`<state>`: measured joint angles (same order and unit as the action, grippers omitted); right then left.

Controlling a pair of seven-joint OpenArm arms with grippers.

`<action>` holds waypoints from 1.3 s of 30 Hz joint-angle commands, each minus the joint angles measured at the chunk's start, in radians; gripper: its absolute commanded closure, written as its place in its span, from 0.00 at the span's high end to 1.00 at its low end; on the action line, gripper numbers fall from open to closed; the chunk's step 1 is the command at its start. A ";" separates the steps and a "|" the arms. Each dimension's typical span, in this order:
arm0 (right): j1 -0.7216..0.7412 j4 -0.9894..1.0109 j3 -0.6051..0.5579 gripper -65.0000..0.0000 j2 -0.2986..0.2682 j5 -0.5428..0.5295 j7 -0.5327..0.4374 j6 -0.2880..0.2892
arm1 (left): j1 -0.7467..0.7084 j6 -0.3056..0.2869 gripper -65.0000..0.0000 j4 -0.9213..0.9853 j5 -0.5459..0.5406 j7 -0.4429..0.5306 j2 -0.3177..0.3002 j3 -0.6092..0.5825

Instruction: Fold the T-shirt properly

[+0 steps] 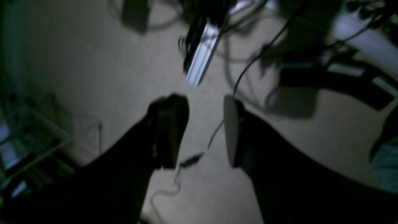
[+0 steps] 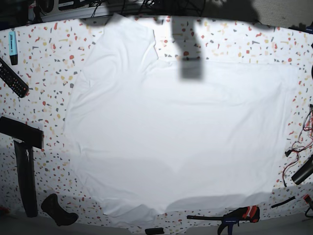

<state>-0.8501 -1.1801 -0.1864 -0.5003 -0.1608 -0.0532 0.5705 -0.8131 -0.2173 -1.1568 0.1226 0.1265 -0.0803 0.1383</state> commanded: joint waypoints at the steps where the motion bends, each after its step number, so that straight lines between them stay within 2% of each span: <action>1: -0.042 -0.043 0.020 0.36 -0.024 -0.006 -0.008 0.011 | -0.042 0.001 0.45 -0.049 0.000 0.009 -0.004 0.004; 3: -0.090 -0.125 0.055 0.36 -0.054 -0.007 -0.008 0.033 | -0.089 0.000 0.45 -0.142 0.000 0.009 -0.003 0.005; 6: -0.139 -0.238 0.102 0.36 -0.111 -0.007 -0.008 0.128 | -0.147 0.001 0.45 -0.282 0.000 0.008 -0.004 0.005; 9: -0.172 -0.351 0.127 0.36 -0.179 -0.007 -0.008 0.128 | -0.194 0.001 0.45 -0.415 0.000 -0.016 -0.004 0.005; 12: -0.206 -0.459 0.153 0.36 -0.227 -0.007 0.030 0.128 | -0.227 0.019 0.45 -0.542 0.001 -0.095 -0.006 0.005; 17: -0.217 -0.603 0.198 0.36 -0.240 -0.008 0.146 0.128 | -0.246 0.098 0.45 -0.730 0.004 -0.297 -0.006 0.005; 19: -0.217 -0.655 0.218 0.36 -0.240 -0.011 0.149 0.128 | -0.246 0.107 0.45 -0.801 0.023 -0.382 -0.006 0.005; 22: -0.216 -0.730 0.260 0.36 -0.240 -0.081 0.174 0.128 | -0.246 0.106 0.45 -0.907 0.070 -0.488 -0.006 0.005; 26: -0.208 -0.829 0.333 0.36 -0.240 -0.136 0.208 0.128 | -0.245 0.106 0.45 -1.026 0.123 -0.506 -0.013 0.005; 29: -0.188 -0.894 0.394 0.36 -0.240 -0.126 0.211 0.128 | -0.241 0.106 0.45 -1.094 0.123 -0.492 -0.057 0.005; 31: -0.164 -0.937 0.430 0.36 -0.243 -0.058 0.243 0.128 | -0.227 0.106 0.45 -1.122 0.123 -0.493 -0.096 0.005; 34: -0.139 -1.012 0.467 0.36 -0.250 0.118 0.356 0.128 | -0.190 0.088 0.45 -1.130 0.126 -0.492 -0.176 0.005; 36: -0.140 -1.063 0.470 0.36 -0.274 0.233 0.395 0.128 | -0.159 0.008 0.45 -1.128 0.190 -0.472 -0.237 0.005; 39: -0.150 -1.123 0.469 0.36 -0.330 0.348 0.410 0.128 | -0.113 -0.078 0.45 -1.106 0.284 -0.328 -0.331 0.005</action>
<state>-0.9977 -2.2883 0.2745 -0.8219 0.1913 0.3668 0.7052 -0.9169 -0.3077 -2.2509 0.4103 -0.2031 -0.4068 0.1413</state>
